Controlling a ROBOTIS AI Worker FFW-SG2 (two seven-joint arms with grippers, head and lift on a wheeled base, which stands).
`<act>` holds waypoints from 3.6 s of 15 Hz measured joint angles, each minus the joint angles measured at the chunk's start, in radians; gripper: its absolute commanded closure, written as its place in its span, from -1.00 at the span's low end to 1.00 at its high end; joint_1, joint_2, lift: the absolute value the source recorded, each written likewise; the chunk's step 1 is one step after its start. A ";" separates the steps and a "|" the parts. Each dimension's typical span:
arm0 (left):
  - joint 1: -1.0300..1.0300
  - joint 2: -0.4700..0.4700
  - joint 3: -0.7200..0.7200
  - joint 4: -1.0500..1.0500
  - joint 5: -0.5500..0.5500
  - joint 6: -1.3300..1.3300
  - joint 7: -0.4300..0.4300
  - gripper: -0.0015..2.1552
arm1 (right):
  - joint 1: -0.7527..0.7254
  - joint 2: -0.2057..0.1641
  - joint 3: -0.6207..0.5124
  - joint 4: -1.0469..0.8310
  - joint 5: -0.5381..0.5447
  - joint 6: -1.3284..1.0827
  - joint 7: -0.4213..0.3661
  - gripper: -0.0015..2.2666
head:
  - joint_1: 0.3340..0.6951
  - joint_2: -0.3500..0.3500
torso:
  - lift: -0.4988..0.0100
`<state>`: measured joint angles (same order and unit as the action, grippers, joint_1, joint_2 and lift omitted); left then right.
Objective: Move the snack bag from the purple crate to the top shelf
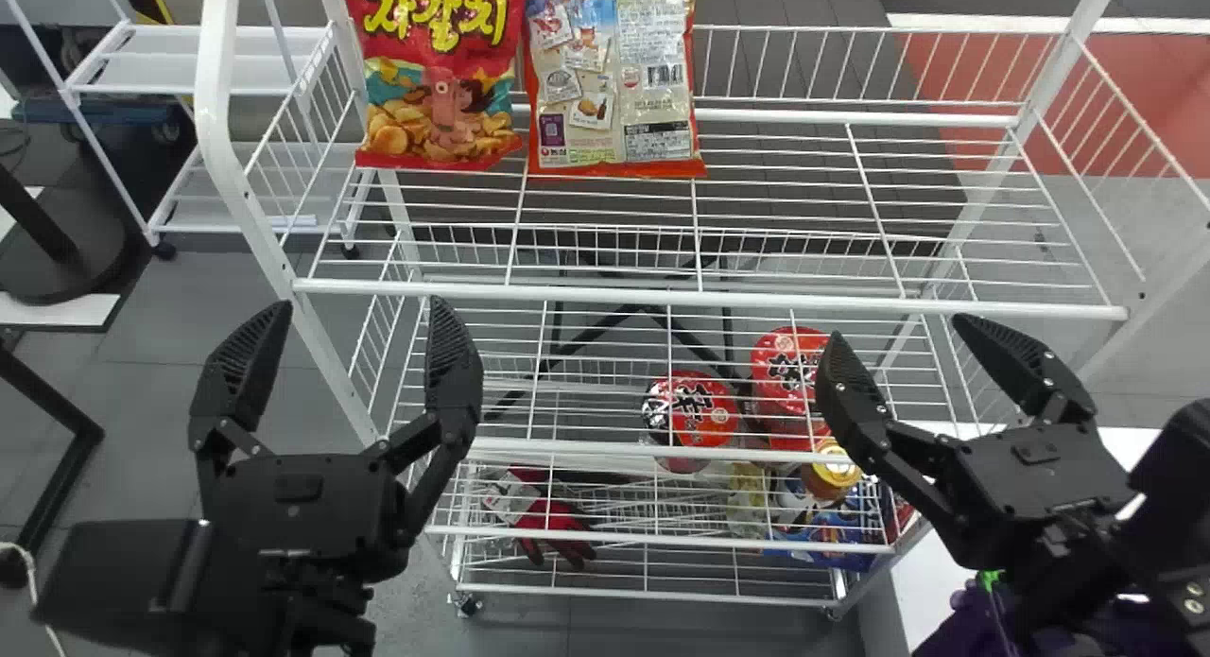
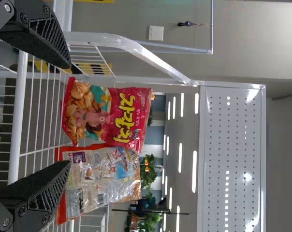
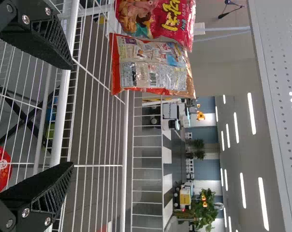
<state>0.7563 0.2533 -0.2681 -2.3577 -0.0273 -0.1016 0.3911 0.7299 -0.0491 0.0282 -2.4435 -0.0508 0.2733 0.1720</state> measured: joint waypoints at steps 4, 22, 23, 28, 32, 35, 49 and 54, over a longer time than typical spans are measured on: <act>0.000 0.000 0.000 0.000 0.000 0.002 0.000 -0.89 | 0.002 0.000 -0.001 0.003 0.002 -0.018 0.000 -0.91 | 1.00 0.01 | 0.30; 0.001 0.000 -0.014 0.001 -0.018 -0.031 0.023 -0.89 | 0.017 -0.006 -0.005 0.002 0.004 -0.052 0.000 -0.90 | 1.00 0.00 | 0.02; 0.002 0.001 -0.014 0.001 -0.019 -0.033 0.023 -0.89 | 0.017 -0.006 -0.005 0.003 0.004 -0.056 0.000 -0.90 | 1.00 0.00 | 0.00; 0.011 0.004 -0.014 0.011 -0.025 -0.090 0.018 -0.90 | 0.017 -0.006 -0.007 0.014 0.002 -0.073 0.000 -0.90 | 1.00 -0.01 | -0.08; 0.015 0.004 -0.014 0.011 -0.025 -0.101 0.018 -0.90 | 0.014 -0.006 -0.010 0.024 -0.004 -0.072 0.000 -0.90 | 1.00 -0.02 | -0.14; 0.017 0.004 -0.014 0.012 -0.025 -0.105 0.019 -0.90 | 0.007 -0.008 -0.010 0.039 -0.006 -0.072 0.000 -0.90 | 1.00 -0.02 | -0.19; 0.017 0.003 -0.013 0.023 -0.025 -0.131 0.017 -0.90 | -0.003 -0.008 -0.010 0.055 -0.006 -0.080 0.000 -0.90 | 1.00 -0.02 | -0.41; 0.018 0.004 -0.013 0.023 -0.025 -0.126 0.017 -0.90 | -0.003 -0.011 -0.010 0.057 -0.006 -0.087 0.000 -0.90 | 1.00 -0.02 | -0.49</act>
<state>0.7746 0.2571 -0.2811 -2.3347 -0.0520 -0.2275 0.4080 0.7271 -0.0597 0.0184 -2.3869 -0.0567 0.1863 0.1718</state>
